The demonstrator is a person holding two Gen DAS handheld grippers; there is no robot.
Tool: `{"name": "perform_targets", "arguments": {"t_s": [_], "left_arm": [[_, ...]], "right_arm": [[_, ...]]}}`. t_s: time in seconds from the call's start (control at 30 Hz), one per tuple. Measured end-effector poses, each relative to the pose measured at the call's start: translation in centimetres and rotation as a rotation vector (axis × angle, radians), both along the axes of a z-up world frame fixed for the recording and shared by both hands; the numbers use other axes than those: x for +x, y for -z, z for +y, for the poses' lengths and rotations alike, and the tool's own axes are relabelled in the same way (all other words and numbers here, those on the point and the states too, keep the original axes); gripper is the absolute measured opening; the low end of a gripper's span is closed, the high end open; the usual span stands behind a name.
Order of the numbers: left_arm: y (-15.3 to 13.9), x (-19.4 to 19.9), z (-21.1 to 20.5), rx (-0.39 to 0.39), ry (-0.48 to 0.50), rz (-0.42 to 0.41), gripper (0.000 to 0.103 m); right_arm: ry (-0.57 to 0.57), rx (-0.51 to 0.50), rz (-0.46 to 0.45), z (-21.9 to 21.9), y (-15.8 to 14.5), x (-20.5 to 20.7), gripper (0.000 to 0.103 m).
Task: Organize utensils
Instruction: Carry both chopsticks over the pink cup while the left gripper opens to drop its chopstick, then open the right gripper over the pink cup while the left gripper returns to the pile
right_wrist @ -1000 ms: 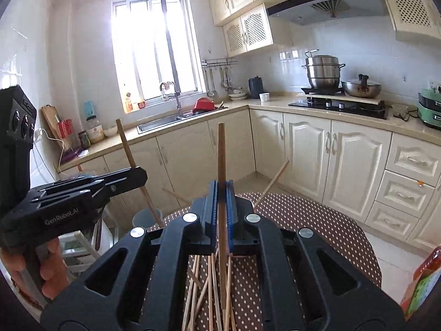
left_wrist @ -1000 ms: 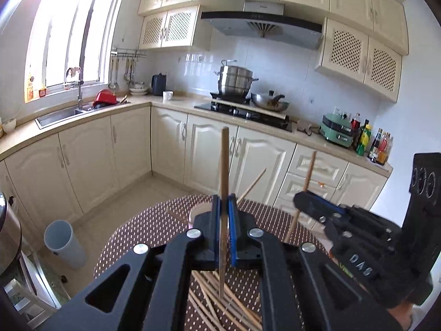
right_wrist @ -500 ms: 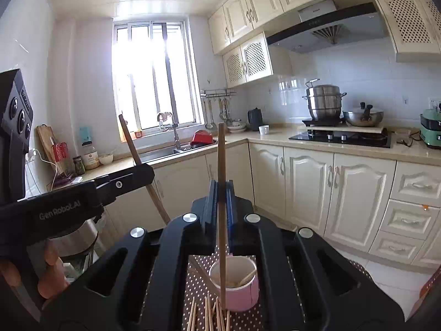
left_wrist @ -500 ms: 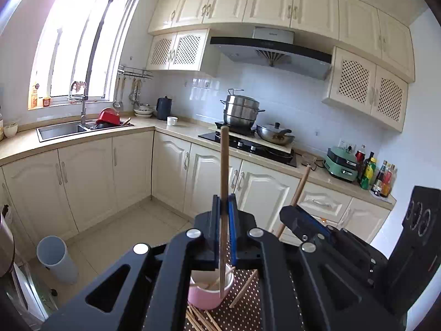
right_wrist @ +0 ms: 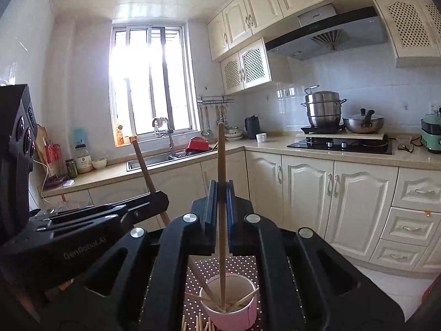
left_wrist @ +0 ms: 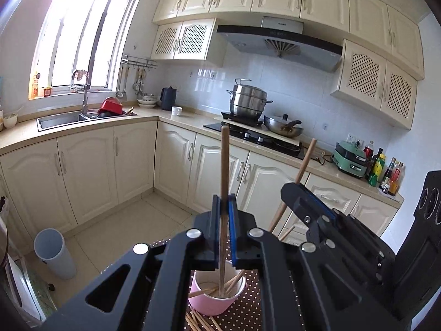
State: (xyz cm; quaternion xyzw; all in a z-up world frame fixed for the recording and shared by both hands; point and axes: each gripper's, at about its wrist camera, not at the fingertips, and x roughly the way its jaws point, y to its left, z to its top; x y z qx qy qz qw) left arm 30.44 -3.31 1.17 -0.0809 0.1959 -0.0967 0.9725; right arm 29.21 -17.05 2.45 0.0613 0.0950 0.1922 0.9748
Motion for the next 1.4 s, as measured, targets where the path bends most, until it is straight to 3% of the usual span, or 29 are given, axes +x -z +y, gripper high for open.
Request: {"name": "perform_targets", "arguments": {"t_s": [0.43, 0.77, 0.83, 0.87, 0.9, 1.17, 1.4], "left_arm": [[3.1, 0.2, -1.2, 0.074, 0.025, 0.051, 0.006], [3.8, -0.2, -1.4, 0.107, 0.036, 0.082, 0.007], [3.7, -0.3, -1.4, 0.105, 0.041, 0.089, 0.013], [3.7, -0.5, -1.3, 0.104, 0.043, 0.089, 0.026], [3.7, -0.7, -1.3, 0.107, 0.039, 0.084, 0.032], [3.4, -2.3, -0.6, 0.111, 0.020, 0.084, 0.033], [3.0, -4.9, 0.8, 0.106, -0.022, 0.066, 0.045]], "right_arm": [[0.005, -0.033, 0.105, -0.3, 3.5, 1.1, 0.006], [-0.007, -0.045, 0.184, -0.6, 5.4, 1.3, 0.007], [-0.005, -0.050, 0.186, -0.7, 5.4, 1.1, 0.007], [-0.005, -0.051, 0.187, -0.7, 5.4, 1.0, 0.007], [-0.003, -0.051, 0.191, -0.8, 5.3, 0.9, 0.007], [0.019, -0.046, 0.197, -1.5, 4.6, -0.4, 0.007], [0.033, -0.040, 0.191, -2.2, 3.9, -2.1, 0.007]]}}
